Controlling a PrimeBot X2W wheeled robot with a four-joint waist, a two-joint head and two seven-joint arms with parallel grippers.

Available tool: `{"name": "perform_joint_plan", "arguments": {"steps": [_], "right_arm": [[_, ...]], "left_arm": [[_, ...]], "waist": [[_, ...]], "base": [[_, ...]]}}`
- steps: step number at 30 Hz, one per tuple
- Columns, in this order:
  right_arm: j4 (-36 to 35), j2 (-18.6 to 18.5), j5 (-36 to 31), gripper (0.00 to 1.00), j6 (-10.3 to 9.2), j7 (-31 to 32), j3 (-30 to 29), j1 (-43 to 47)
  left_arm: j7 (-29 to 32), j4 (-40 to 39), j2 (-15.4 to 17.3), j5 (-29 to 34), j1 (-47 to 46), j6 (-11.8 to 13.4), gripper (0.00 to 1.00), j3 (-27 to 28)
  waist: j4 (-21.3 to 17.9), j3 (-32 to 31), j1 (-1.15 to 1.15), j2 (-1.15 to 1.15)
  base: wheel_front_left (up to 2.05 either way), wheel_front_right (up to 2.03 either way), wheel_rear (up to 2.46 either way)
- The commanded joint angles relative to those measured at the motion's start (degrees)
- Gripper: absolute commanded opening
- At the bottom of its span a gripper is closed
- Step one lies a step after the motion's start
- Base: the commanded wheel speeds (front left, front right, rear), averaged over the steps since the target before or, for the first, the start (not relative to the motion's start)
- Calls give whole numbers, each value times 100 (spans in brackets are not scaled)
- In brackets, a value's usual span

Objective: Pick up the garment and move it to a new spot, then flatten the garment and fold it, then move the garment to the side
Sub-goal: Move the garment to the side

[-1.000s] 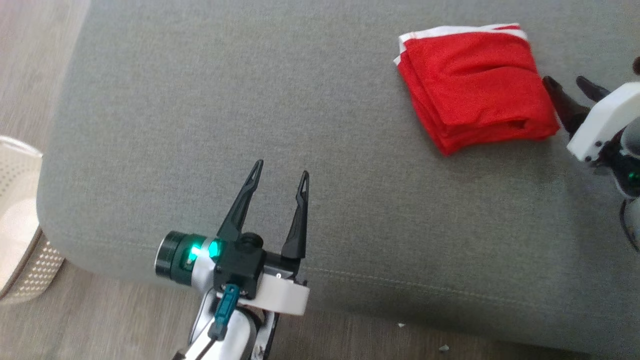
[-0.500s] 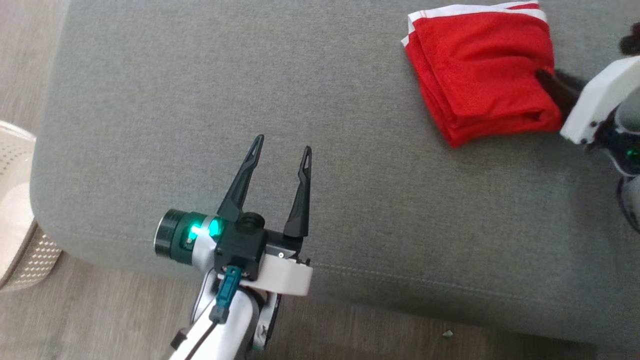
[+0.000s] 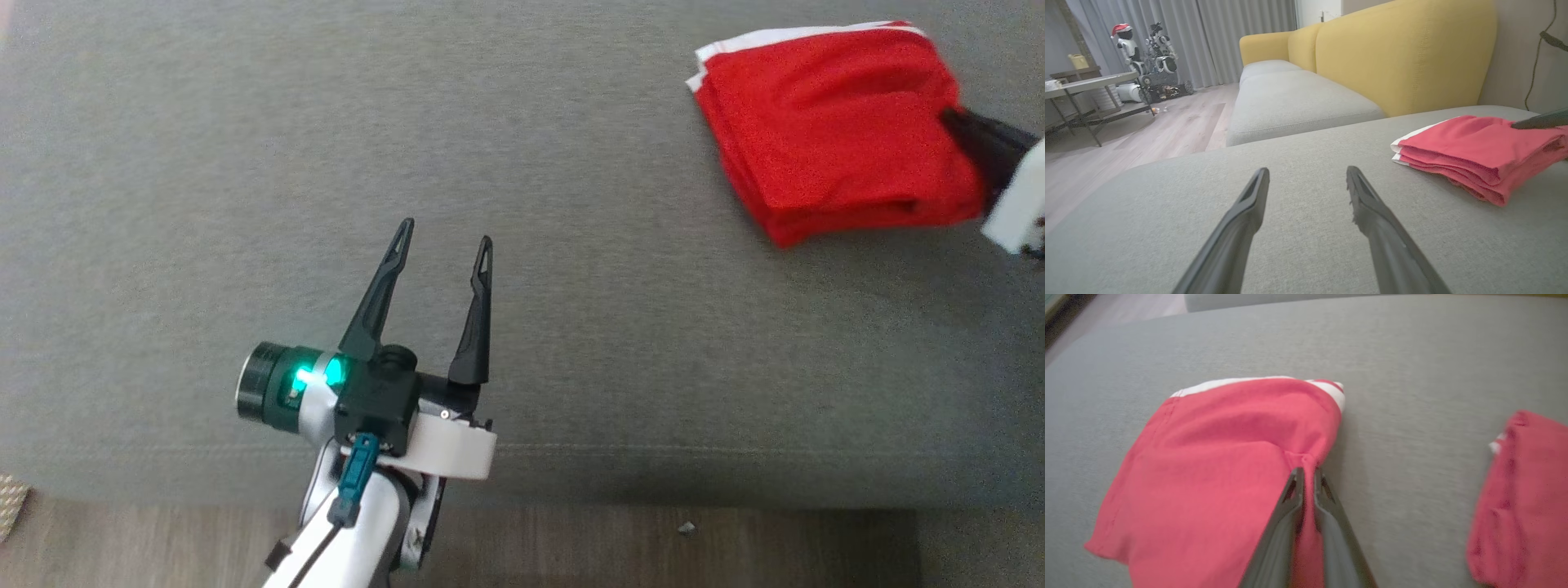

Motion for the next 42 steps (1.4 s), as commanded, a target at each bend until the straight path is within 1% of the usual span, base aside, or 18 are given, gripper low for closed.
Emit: {"name": "perform_joint_plan", "arguments": {"steps": [1, 5, 9, 11, 12, 14, 18, 20, 22, 24, 29, 30, 33, 38, 39, 40, 42], "right_arm": [[-243, -298, 45, 0, 20, -75, -53, 130], [-395, -610, -5, 0, 20, -173, -241, 193], [-382, -819, -238, 0, 20, -416, -624, 138], [-268, -844, -406, 0, 20, -538, -893, 95], [-268, -844, -406, 0, 20, -538, -893, 95], [-163, -838, -553, 0, 20, -582, -1184, 53], [43, -897, -1054, 0, 20, -588, -1764, -11], [104, -888, -1316, 0, 20, -524, -2034, -20], [53, -801, -1429, 0, 20, -378, -2249, 20], [19, -815, -1701, 0, 20, -277, -2514, 90], [-316, -813, -2654, 0, 20, 85, -3230, 391], [-540, -731, -3011, 0, 20, 345, -3500, 589], [-956, -603, -3469, 0, 20, 714, -3884, 906], [-1802, -281, -4211, 0, 20, 990, -4507, 1294], [-1979, -213, -4410, 85, 20, 942, -4630, 1352], [-2152, -149, -4670, 100, 20, 798, -4782, 1377], [-2446, 21, -5232, 100, 20, 452, -5021, 1429]], "left_arm": [[-29, -226, 100, 58, -84, -19, 100, 204], [-29, -239, 166, 85, -138, -26, 100, 206], [-29, -254, 203, 90, -176, -35, 100, 183], [-29, -266, 207, 91, -207, -25, 100, 179], [-29, -266, 207, 91, -207, -25, 100, 179], [-29, -290, 198, 72, -243, -9, 100, 189], [-29, -325, 181, 54, -305, -5, 100, 179], [-29, -316, 188, 49, -328, -16, 100, 176], [-29, -300, 189, 41, -354, -18, 100, 183], [-29, -300, 180, 36, -387, -20, 100, 180], [-29, -341, 172, 14, -412, -5, 100, 213], [-29, -338, 173, 7, -412, -12, 100, 219], [-29, -343, 168, -2, -413, -22, 100, 223], [-29, -363, 159, 1, -456, -47, 100, 228], [-29, -365, 156, 1, -470, -55, 100, 227], [-29, -367, 154, 2, -485, -61, 100, 227], [-29, -364, 151, 2, -508, -71, 100, 231]], "waist": [[-268, 7, 0, 0], [-536, 33, 0, 0], [-702, 93, 0, 0], [-736, 145, 0, 0], [-736, 145, 0, 0], [-744, 230, 0, 0], [-696, 400, 0, 0], [-668, 452, 0, 0], [-637, 480, 0, 0], [-577, 491, 0, 0], [-517, 504, 0, 0], [-506, 500, 0, 0], [-502, 512, 0, 0], [-529, 565, 0, 0], [-531, 575, 0, 0], [-534, 587, 0, 0], [-540, 592, 0, 0]], "base": [[0, 0, 0], [0, 0, 0], [0, 0, 0], [0, 0, 0], [0, 0, 0], [0, 0, 0], [0, 0, 0], [0, 0, 0], [0, 0, 0], [0, 0, 0], [0, 0, 0], [0, 0, 0], [0, 0, 0], [0, 0, 0], [0, 0, 0], [0, 0, 0], [0, 0, 0]]}}
